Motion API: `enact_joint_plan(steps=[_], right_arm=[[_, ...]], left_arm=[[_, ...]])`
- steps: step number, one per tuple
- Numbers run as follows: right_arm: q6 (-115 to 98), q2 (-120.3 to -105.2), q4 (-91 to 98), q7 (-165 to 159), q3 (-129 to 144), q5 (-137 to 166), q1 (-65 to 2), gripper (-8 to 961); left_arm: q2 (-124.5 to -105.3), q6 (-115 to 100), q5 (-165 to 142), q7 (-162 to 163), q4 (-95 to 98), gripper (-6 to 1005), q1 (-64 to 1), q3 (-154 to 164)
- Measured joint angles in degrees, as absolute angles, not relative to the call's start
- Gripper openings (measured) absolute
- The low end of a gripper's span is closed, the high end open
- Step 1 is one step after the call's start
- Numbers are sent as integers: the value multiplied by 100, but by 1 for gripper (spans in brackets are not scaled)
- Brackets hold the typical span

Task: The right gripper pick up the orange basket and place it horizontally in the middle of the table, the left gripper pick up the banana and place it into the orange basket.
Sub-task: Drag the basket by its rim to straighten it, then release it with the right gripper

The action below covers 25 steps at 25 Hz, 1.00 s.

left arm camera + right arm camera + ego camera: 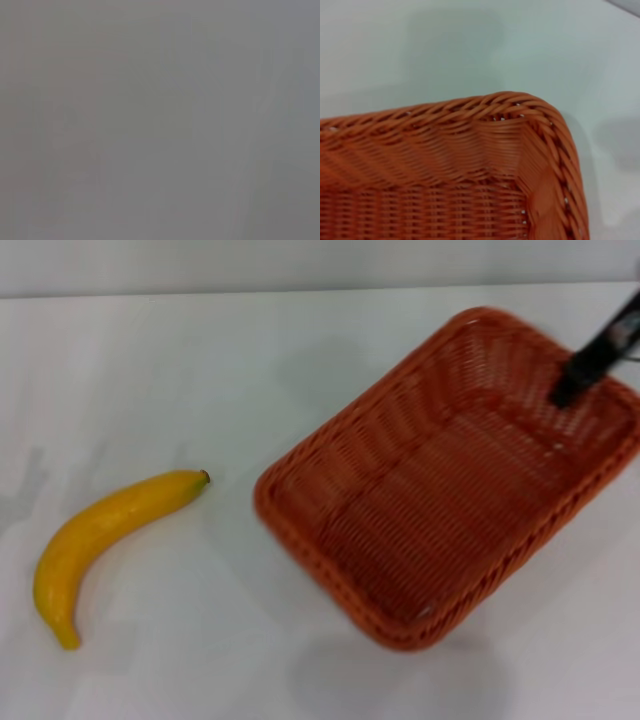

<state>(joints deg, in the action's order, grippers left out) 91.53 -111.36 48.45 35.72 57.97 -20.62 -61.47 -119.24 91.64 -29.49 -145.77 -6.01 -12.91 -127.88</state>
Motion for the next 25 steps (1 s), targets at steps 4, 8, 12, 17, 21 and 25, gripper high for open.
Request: enact_joint_plan(steps=[4,8,12,17,21,25], right_arm=[[9638,-10964,5591,3164,4978,-2065,-5457,148],[10058,-11084,6475,2978,4257,-2125,-4781,117],[10233,-11354,7244,2720,3986,-2468,-4118,115],[10198,-11601,7560,2458,3774,-3253,-3406,116],[9636,-11573,7520,2077,4056,-4454,-2705,126],[9250,-11527,7581,1889,4385,-4801,-2341,140]], left_arm=[[-11912,9191,-2951,-14579,-623,896,-1304,-12788],[-11902,9224,-2952,-14580,-753,895,-1277,-12788],[-11900,9220,-2936,-14581,-828,895,-1276,-12788],[-11900,9182,-2932,-14581,-842,895,-1326,-12802],[-11900,9176,-2926,-14581,-845,895,-1351,-12794],[-11900,9173,-2912,-14581,-853,895,-1385,-12801]])
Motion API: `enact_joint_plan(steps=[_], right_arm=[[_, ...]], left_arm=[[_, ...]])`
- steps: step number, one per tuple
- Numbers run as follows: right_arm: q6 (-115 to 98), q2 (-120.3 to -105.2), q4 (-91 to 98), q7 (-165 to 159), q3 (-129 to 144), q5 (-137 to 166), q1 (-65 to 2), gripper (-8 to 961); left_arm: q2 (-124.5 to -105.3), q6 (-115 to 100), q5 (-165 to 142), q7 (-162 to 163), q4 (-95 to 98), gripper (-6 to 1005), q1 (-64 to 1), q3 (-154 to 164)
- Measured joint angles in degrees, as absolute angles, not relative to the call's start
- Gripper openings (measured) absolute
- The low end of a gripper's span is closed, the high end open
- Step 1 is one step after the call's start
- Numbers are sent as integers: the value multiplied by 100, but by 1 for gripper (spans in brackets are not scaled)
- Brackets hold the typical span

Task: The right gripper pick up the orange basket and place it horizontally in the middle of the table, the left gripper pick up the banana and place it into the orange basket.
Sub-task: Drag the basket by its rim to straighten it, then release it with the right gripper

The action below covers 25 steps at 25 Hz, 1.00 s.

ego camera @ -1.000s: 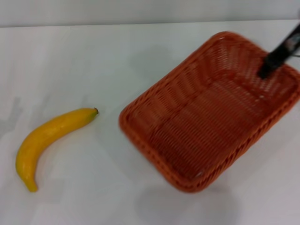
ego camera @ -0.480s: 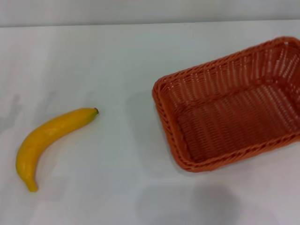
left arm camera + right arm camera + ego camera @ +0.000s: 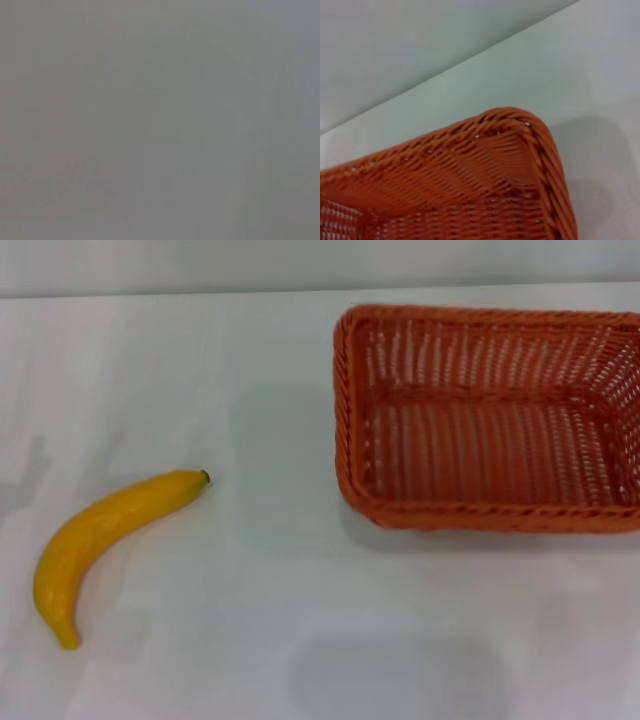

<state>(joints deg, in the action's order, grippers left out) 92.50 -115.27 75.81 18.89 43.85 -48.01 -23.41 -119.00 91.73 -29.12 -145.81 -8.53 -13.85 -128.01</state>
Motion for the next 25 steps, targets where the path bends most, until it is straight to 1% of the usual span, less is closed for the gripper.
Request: enact_joint_plan(steps=[8,23,25], right_arm=[[9134,-11524,7543,1792,4932,-4739,-2278,168],[9393,-11465,7362,1757,5064,-4464,-2641,220],[9438,-11444,7362,1776,5063,-4479,-2696,301]], left_arm=[[-11894,9151,-2939,-14585,-854,896,-1509,-12790],[-11891,9140,-2945,-14606,-852,896,-1478,-12806],[-11891,9140,-2945,-14606,-852,896,-1480,-12804]])
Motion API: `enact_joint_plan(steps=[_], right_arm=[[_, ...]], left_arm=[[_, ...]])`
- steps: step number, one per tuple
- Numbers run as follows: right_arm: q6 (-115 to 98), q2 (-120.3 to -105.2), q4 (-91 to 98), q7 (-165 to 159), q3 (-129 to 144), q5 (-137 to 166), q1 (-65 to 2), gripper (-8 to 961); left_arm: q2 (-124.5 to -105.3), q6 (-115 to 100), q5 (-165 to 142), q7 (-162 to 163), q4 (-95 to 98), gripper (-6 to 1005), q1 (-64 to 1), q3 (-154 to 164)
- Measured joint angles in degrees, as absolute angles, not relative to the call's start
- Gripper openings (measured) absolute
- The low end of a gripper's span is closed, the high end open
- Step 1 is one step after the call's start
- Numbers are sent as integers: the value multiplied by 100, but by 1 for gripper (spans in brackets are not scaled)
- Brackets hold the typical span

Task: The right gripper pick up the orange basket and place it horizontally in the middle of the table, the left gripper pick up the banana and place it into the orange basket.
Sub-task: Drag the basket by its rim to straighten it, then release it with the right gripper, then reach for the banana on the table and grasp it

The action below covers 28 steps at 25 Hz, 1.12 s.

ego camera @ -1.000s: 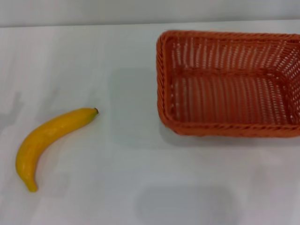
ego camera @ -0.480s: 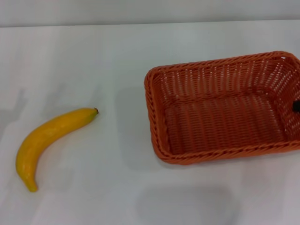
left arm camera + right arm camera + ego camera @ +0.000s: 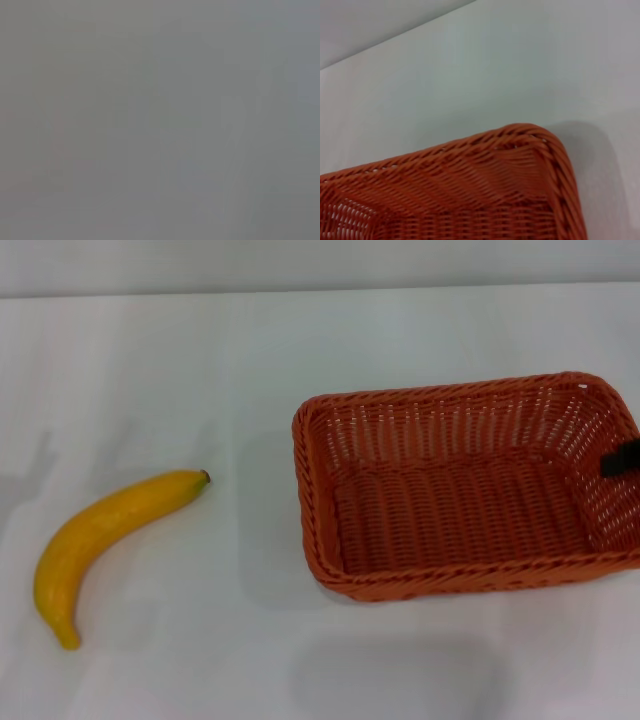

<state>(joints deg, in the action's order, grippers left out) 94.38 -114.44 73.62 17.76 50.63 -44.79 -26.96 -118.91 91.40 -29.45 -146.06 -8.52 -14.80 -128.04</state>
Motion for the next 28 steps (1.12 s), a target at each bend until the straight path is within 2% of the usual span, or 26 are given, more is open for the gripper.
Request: enact_joint_plan(steps=[3,8,14,17,22,28], right_arm=[[9502,-11414,7362,1820,5063,-4490,-2772,422],[9546,-11282,7368,1882,5004,-4768,-2831,529],[9611,-11131,7394,2534,4174,-5234,-2839,657],[9572,-11104,7352,3153,3642,-5354,-2809,793],[9171,-11176,7334,4261,3076,-5393,-2578,792],[8523,-11464,7356,5543,2768,-5713,-2149,790]], left_arm=[[-11891,9140,-2944,-14597,-852,896,-1476,-12805],[-11879,9143,-2976,-14462,-853,896,-1436,-12789],[-11670,8904,-3783,-13368,-1467,894,-1174,-12788],[-11625,8683,-4453,-12538,-2298,894,-901,-12810],[-11617,8098,-6036,-10721,-4167,892,-509,-12935],[-11607,8112,-8213,-8449,-6022,892,-573,-13642]])
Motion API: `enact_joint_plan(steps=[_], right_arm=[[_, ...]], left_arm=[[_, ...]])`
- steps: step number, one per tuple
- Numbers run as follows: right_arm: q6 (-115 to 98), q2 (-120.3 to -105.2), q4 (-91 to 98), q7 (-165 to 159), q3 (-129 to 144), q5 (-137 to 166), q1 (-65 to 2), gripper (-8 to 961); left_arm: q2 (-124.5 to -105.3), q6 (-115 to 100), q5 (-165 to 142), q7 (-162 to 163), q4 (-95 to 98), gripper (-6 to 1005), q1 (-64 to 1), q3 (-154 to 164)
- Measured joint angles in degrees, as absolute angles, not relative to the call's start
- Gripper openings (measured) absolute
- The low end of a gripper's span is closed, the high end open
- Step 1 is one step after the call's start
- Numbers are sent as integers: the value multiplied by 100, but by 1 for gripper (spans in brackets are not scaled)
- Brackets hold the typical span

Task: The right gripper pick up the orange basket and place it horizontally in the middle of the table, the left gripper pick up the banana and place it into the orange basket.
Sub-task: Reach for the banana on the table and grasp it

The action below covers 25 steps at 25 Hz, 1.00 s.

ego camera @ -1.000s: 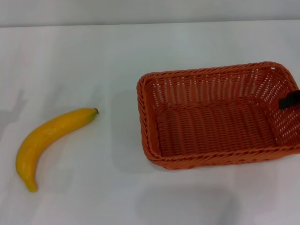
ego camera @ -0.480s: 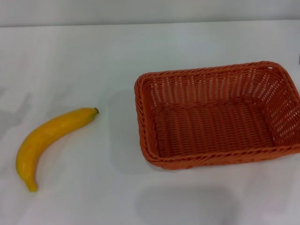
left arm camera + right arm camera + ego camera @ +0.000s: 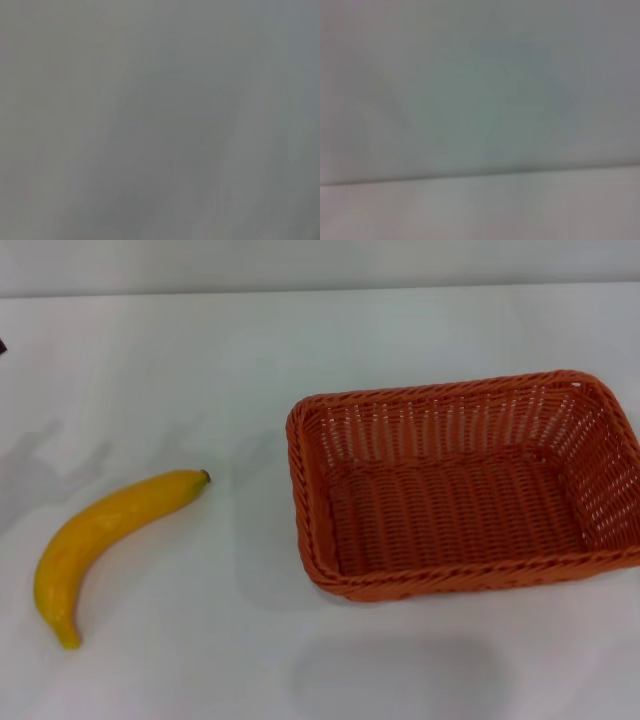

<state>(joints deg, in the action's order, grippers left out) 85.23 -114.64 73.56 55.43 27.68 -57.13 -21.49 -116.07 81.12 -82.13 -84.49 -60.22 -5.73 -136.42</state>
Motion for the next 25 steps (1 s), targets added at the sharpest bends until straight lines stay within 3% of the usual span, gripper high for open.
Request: enact_joint_plan(steps=[5,9,12,18,25], right_arm=[[8175,-11499,7110,6134,2590,-6246,-1861,789],[8031,-11478,6632,6764,2112,-6741,-1695,788],[8025,-11475,6444,6984,1938,-6805,-1663,787],[7975,-11468,6297,7063,1919,-6810,-1693,786],[7936,-11472,6080,7047,1959,-6840,-1762,786]], left_arm=[[-11474,8472,-9910,-6853,-7266,892,-892,-13798],[-11172,9562,-11295,-6220,-7455,891,-1594,-13967],[-11058,10117,-12311,-6065,-7464,891,-2107,-13967],[-11008,10423,-13565,-5998,-7479,891,-2667,-13918],[-11074,10358,-14249,-6212,-7316,891,-2762,-13781]])
